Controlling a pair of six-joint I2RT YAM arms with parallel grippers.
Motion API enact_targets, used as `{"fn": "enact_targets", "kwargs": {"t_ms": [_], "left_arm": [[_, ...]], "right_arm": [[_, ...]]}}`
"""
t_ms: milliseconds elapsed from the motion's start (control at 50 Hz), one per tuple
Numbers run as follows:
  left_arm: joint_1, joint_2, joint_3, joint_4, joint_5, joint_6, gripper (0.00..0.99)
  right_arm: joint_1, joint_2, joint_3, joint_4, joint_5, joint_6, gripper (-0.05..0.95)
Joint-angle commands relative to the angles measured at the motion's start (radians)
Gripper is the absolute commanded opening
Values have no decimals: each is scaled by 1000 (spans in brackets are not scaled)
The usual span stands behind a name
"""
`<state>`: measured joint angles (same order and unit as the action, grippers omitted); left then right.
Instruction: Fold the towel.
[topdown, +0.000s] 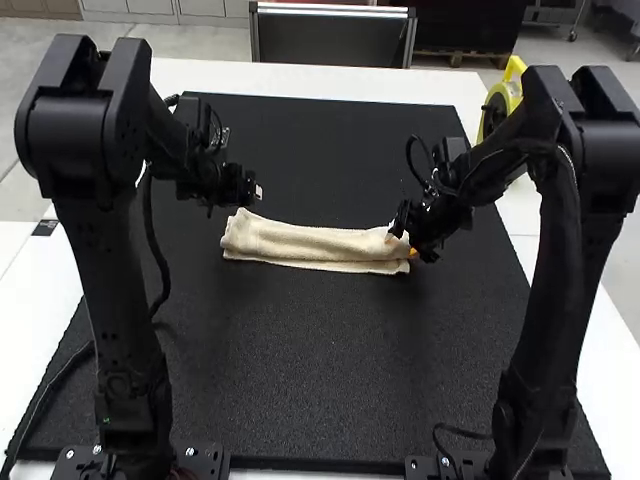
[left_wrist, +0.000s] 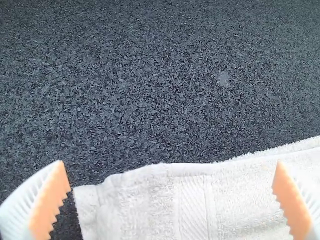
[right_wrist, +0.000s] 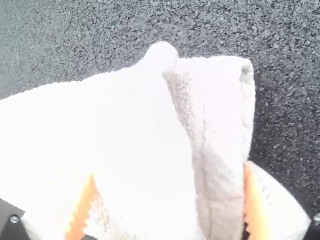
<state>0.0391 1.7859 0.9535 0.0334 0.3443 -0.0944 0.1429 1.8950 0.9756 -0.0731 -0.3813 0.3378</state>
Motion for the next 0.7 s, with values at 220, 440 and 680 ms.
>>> {"fn": "enact_targets", "kwargs": {"t_ms": [220,440,680], "left_arm": [[-1,-28,22,2,18,-8,959],[4,-52,27,-13,21,-11,959],[13,-74,21,-21,22,-11,959]], "right_arm": [[18,-16,-26,21,-67,32,56],[14,-17,-26,27,-61,33,-20],[-3,-28,-21,29,-56,32,-21]]}}
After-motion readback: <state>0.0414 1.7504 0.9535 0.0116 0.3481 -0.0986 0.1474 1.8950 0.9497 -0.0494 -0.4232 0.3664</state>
